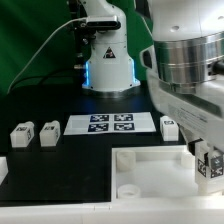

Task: Assemble one leg

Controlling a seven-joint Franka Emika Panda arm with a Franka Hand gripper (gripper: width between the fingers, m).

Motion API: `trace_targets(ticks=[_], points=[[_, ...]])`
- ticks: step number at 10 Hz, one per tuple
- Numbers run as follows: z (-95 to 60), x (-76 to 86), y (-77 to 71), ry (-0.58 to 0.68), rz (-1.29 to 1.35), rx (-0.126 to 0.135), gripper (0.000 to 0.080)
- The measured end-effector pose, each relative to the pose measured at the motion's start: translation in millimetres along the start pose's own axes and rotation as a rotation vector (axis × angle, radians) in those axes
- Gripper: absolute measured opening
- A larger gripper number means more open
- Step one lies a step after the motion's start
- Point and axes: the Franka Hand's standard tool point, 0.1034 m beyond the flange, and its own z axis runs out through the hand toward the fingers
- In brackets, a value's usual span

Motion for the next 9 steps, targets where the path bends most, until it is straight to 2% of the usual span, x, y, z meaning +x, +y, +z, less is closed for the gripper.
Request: trace_targets(ticks=[2,3,4,5,6,7,9], points=[[-0.1,-4.6,0.1,-0.025,0.224,0.013,0.0294],[0.3,-6.1,0.1,-0.025,0.213,0.015,0.0294],[0.7,-6.1,0.3,-0.025,0.174,0.015,0.0397],[0.8,-7.3,0.3,-0.022,0.102,0.016,0.0543],[1.6,-12.9,-0.4,-0.002,-0.082,0.017,0.0543],[4.3,-17.4,1.1,0.002,-0.304,0.009,0.0629],[4.7,-16.4,2.0,0.013,-0.655,-0.001,0.0645]])
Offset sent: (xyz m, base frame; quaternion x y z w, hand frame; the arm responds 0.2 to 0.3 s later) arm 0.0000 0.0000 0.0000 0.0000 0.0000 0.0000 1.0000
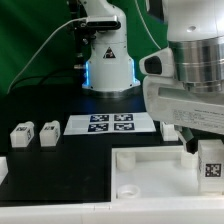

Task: Assemble one leg

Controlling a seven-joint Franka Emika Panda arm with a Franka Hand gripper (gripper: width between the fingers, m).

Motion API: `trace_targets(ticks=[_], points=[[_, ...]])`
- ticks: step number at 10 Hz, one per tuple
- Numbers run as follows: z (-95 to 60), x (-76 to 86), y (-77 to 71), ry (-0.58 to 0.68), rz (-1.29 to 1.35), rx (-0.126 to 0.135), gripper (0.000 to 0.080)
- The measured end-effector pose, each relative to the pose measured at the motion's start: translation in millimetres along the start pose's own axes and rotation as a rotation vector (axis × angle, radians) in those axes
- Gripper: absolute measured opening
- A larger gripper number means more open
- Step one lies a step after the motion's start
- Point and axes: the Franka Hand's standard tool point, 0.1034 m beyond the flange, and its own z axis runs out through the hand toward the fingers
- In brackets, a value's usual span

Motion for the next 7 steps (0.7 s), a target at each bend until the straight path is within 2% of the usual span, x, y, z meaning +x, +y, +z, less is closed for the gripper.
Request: trace_targets(ticks=[3,4,5,6,7], points=[[-0.2,1.2,1.0,0.002,-0.344,-0.005,0.0649],[-2.0,2.1,0.7,0.002,-0.526,-0.034,0.0649],[-3.4,4.6,-2.5,0.01,-0.583,-0.033,0.0649],[-2.4,4.3,-1.5,0.01,-0.571,-0.034,0.061],[-2.2,4.3,-1.4,0.01,-0.571,-0.034,0.0442]])
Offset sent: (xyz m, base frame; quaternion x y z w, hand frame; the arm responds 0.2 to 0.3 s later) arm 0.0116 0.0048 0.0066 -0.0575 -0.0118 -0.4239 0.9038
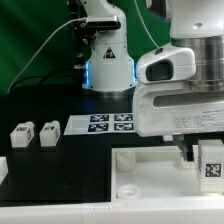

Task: Assemble one leg

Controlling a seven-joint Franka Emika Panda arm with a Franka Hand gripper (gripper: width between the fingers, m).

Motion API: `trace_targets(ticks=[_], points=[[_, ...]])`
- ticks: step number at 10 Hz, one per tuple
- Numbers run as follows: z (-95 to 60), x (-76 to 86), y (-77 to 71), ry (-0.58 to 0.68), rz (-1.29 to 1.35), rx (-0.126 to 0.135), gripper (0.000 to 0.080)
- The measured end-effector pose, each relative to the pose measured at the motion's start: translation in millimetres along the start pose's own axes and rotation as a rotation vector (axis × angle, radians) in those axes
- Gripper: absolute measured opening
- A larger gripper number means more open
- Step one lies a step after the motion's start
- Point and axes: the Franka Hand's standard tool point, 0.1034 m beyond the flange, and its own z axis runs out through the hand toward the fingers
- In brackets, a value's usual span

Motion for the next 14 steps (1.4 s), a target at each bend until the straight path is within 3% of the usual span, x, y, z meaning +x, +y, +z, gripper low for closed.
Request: trace_targets(ticks=[1,2,4,7,10,12,13,14], points=[[0.2,-0.1,-0.2,-0.001,0.021,0.001,0.0442],[0.3,0.2,1.4,-0.001,0.136,0.0,0.0301],[-0.5,2.1,4.6,-0.006,0.397,0.015,0.0303],[0.8,2.2,4.4,-0.004,0.857,0.011,0.0301],[5.2,-1.5,-0.7,-0.013,1.336,0.061,0.0298],[7.9,-3.5,-4.2,-0.005,1.4,0.068,0.0296],[8.0,-3.5,-3.7,-0.004,1.345,0.067,0.036],[8.2,-3.5,-4.1,-0.002,1.299,0.067,0.036]])
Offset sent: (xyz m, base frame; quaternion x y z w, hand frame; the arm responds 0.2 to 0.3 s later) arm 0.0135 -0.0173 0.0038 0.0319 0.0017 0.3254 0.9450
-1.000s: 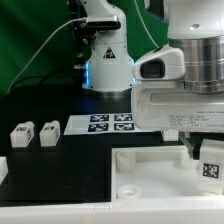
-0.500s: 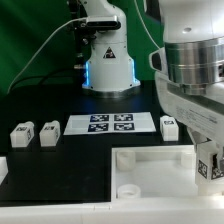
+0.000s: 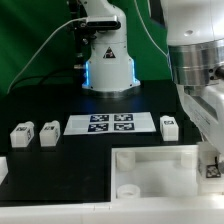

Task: Assemble one leg

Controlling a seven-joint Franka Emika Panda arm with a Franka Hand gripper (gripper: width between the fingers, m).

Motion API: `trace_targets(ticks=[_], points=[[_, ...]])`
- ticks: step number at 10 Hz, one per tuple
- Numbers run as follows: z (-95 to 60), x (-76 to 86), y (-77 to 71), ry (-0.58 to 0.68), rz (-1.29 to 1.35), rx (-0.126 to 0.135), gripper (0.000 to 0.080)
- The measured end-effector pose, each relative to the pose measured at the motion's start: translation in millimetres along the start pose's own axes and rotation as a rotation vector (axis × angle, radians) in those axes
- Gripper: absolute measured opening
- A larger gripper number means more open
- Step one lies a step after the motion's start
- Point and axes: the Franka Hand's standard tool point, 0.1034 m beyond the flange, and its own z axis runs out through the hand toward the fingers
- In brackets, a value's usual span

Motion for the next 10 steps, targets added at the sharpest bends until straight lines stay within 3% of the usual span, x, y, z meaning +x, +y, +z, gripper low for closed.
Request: trace_targets(ticks=[2,7,8,9,10], points=[[-0.6,2.6,-1.4,0.006,-0.393,-0.001,0.0626],[-1.1,2.7,-2.3,0.012,-1.056,-0.006,0.0649],[-1.8,4.1,-1.6,0.017,-1.194,-0.025,0.0649],[-5.9,6.9,-2.6,0.034,-1.453,-0.083,0.0649],[-6.2,8.0,-3.2,0.051,-1.594,-0.111,0.0649]])
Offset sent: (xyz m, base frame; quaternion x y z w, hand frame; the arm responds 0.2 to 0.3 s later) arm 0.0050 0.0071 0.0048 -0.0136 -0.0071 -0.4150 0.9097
